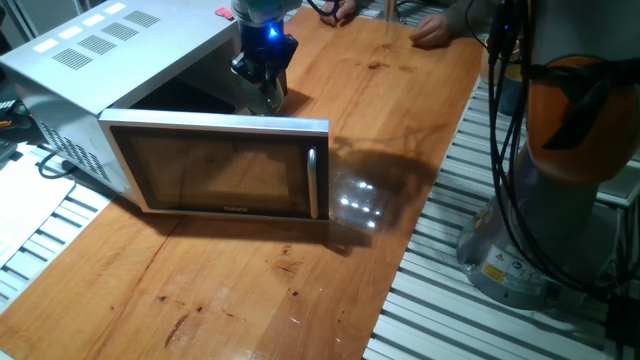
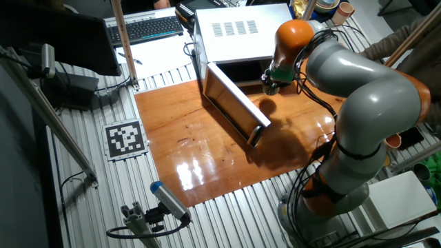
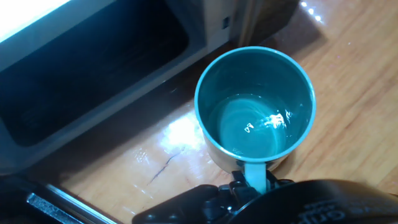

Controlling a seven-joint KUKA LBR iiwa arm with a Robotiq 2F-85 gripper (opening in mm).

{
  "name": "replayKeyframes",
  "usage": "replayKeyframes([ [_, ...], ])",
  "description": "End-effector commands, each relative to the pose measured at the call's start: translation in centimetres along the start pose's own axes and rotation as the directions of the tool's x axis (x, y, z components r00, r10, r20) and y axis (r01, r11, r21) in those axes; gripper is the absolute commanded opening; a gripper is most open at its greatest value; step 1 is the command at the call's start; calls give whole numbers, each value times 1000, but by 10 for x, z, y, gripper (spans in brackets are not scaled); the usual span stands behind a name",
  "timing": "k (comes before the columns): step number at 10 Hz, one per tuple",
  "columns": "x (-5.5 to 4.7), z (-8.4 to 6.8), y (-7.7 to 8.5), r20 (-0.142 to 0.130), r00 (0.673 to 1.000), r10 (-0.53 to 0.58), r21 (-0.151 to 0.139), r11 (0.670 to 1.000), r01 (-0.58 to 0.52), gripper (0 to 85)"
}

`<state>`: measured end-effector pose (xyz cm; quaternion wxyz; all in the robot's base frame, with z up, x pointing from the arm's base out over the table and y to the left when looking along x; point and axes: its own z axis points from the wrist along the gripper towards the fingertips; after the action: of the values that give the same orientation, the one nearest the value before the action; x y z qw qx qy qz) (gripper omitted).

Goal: Put the bowl into the microwave

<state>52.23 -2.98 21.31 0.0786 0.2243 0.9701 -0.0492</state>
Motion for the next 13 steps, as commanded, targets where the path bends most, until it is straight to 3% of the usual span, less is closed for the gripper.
replayKeyframes([
  [1, 0, 0, 0, -5, 1000, -13, 7, 1000, 13, 0],
  [5, 1, 1, 3, 22, 998, 52, -20, 998, -51, 0],
  [8, 0, 11, 27, 40, 995, 94, -49, 995, -92, 0],
  [13, -11, 24, 46, 91, 988, 121, -93, 989, -112, 0],
])
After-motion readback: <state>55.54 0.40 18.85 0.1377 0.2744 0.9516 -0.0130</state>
